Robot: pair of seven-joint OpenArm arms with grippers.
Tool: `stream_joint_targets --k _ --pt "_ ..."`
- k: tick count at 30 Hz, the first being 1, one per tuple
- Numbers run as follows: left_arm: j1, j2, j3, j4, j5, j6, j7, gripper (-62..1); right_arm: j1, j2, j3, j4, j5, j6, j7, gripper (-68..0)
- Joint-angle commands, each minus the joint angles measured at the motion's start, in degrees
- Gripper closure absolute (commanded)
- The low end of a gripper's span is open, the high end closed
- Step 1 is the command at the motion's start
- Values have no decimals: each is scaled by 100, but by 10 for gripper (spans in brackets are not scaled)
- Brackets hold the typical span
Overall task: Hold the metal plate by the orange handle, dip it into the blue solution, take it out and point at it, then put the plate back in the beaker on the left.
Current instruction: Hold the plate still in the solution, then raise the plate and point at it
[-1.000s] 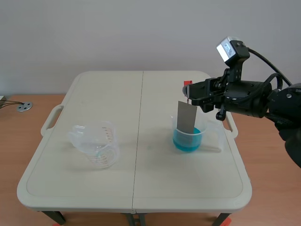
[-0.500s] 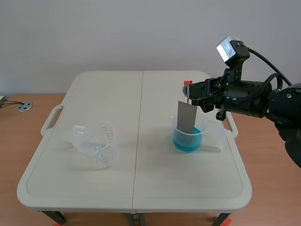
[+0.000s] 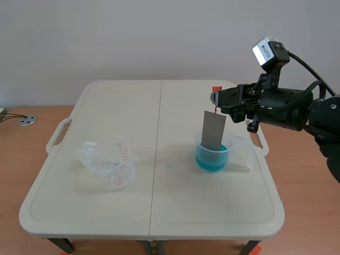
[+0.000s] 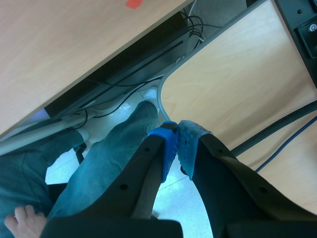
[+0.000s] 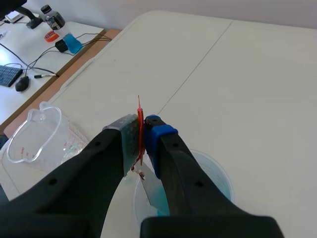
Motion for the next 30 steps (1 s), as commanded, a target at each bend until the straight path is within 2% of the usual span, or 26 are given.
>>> stream_joint_targets --k 1,11,21,30 --pt "0 13 -11 46 -33 4 -35 -19 94 153 31 280 225 70 46 -15" --pt "0 13 -11 46 -33 7 -37 -19 63 376 57 970 922 70 -446 -15" --pt "-2 0 -11 46 -33 9 -37 -19 63 374 466 1530 1495 70 -1073 -15" --pt "-98 -59 -13 52 -33 24 57 -19 63 389 579 1923 1904 70 -1399 -15"
